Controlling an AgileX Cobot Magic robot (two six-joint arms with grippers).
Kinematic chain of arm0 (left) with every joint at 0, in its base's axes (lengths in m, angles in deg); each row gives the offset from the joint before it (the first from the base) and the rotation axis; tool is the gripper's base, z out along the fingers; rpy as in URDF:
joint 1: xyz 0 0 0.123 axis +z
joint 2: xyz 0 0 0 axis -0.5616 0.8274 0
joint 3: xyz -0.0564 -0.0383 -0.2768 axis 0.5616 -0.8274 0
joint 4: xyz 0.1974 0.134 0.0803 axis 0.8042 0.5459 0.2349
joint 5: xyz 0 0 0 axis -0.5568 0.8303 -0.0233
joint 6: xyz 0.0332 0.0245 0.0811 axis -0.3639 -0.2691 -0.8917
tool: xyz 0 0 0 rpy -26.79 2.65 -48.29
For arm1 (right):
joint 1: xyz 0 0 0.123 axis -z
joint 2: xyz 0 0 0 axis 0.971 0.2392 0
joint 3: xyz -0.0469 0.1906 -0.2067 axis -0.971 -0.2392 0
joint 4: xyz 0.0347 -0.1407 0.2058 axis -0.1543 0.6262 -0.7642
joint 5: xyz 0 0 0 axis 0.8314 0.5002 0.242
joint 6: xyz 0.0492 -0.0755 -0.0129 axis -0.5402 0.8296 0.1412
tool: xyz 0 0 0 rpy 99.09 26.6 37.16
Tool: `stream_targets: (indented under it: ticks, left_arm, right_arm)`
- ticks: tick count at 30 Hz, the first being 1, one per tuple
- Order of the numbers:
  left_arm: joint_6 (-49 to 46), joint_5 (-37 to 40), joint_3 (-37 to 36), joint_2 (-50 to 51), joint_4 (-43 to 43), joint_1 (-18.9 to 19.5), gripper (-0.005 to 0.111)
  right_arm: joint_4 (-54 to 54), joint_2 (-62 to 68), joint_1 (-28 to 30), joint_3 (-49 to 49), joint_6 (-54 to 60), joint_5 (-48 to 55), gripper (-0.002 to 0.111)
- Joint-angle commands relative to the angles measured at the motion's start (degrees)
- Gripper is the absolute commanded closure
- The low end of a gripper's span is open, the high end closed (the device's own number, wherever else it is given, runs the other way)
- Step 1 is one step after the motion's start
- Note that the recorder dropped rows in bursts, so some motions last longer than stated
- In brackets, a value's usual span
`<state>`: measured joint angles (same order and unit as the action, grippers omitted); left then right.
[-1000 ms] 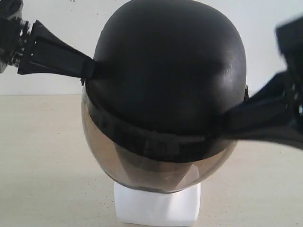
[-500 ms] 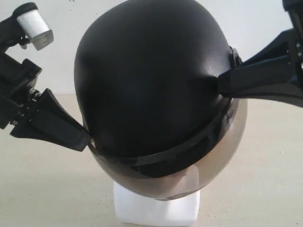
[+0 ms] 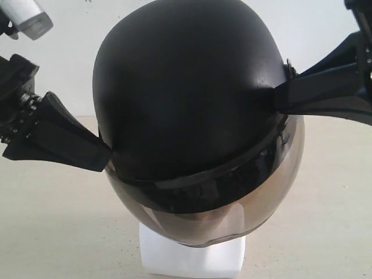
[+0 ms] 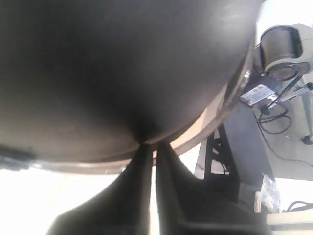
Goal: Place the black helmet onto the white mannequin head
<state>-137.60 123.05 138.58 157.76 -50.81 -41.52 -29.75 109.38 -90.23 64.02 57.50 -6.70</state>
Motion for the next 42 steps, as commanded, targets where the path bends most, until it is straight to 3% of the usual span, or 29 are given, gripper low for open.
stream_targets:
  ticks: [1,7,18,21,35,42]
  left_arm:
    - [-0.8,-3.6,1.1,-1.5,-5.4,-0.6,0.102]
    - [-0.8,-3.6,1.1,-3.5,-5.4,-0.2,0.102]
    - [-0.5,-3.6,1.1,-8.7,-8.2,4.3,0.102]
    - [3.3,-7.2,1.1,-10.0,-7.4,6.3,0.102]
    - [11.7,-11.0,1.1,-7.1,-0.4,7.5,0.102]
    - [11.8,-11.1,1.1,-7.2,-2.5,10.2,0.102]
  right_arm:
    - [0.7,0.0,0.2,0.1,-0.3,0.1,0.108]
    - [0.7,-0.2,0.2,0.1,-1.1,-0.3,0.108]
    - [0.6,-4.5,0.2,0.1,-2.8,-5.4,0.108]
    - [1.2,-5.9,0.2,0.1,-3.9,-9.5,0.108]
    - [4.7,1.8,0.2,0.1,-4.2,-14.7,0.108]
    - [10.1,2.2,0.2,0.0,-6.8,-14.8,0.108]
